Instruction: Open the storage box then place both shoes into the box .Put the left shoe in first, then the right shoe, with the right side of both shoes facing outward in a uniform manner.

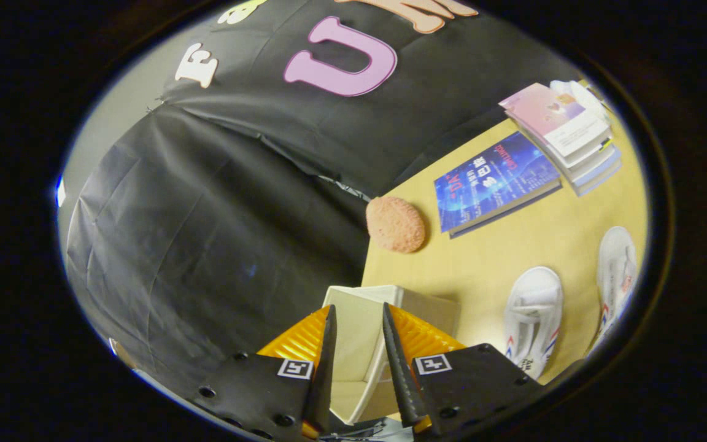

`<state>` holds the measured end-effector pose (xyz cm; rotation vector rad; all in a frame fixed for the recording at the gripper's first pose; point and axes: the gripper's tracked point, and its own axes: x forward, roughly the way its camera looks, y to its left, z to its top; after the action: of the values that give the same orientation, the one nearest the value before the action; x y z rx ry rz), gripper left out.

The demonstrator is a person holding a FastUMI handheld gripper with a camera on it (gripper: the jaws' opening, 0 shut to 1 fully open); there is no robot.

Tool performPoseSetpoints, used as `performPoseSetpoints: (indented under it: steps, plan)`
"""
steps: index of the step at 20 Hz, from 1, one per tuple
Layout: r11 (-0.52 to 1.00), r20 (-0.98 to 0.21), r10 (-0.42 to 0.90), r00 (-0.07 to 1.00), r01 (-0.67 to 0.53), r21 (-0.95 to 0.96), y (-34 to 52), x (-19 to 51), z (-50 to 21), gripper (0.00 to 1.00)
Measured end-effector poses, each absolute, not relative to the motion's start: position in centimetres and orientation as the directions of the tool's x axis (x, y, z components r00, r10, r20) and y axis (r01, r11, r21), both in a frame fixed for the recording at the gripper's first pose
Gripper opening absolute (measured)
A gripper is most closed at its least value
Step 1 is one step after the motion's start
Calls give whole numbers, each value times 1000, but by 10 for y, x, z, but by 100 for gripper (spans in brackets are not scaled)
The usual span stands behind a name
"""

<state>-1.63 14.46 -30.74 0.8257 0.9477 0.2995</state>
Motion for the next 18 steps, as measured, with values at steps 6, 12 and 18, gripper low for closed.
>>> performPoseSetpoints:
  steps: [6,12,18]
  plan:
    - [715,-678,484,553,196,671,95,-38,-338,46]
    - [776,-774,413,481,259,575,58,-71,-376,46]
    - [864,-861,302,409,265,429,28,-100,-415,46]
